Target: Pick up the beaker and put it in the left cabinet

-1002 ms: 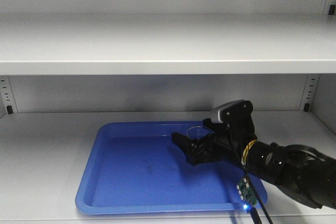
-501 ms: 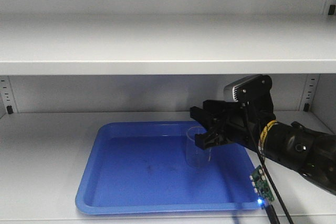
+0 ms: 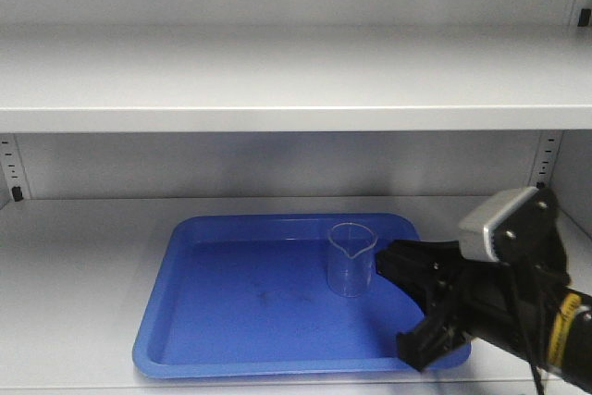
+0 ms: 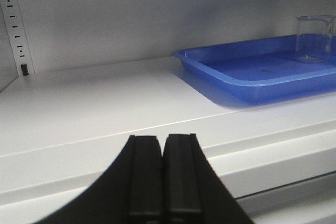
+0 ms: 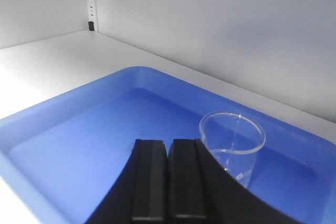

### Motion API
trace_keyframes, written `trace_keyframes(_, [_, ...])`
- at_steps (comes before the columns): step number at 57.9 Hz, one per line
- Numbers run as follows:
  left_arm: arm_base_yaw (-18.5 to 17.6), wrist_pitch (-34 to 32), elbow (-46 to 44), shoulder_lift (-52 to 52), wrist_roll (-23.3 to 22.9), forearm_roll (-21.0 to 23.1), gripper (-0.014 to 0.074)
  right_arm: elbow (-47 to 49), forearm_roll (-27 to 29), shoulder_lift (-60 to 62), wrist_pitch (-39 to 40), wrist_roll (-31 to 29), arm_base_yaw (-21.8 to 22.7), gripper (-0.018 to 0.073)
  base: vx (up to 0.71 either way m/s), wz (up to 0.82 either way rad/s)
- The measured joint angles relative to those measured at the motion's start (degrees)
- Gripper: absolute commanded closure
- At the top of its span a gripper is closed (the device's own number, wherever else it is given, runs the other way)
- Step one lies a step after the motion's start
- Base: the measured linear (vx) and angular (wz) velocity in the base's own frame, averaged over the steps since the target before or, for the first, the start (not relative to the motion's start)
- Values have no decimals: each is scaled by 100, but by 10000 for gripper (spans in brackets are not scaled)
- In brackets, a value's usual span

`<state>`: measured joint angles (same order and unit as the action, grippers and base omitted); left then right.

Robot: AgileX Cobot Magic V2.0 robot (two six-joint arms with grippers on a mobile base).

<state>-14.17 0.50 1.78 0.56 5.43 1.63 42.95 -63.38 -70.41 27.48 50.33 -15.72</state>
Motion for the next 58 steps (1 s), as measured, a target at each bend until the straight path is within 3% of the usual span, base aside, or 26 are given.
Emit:
trace_keyframes(32, [0, 0, 0, 0, 0, 0, 596, -349, 0, 188, -37, 7, 0, 565, 0, 0])
trace_keyframes(49, [0, 0, 0, 0, 0, 0, 596, -349, 15, 188, 631, 809, 0, 565, 0, 0])
trace_keyframes(54, [0, 0, 0, 0, 0, 0, 596, -349, 426, 188, 633, 635, 0, 565, 0, 0])
trace_keyframes(58, [0, 0, 0, 0, 0, 0, 596, -354, 1189, 239, 383, 233, -10, 565, 0, 0])
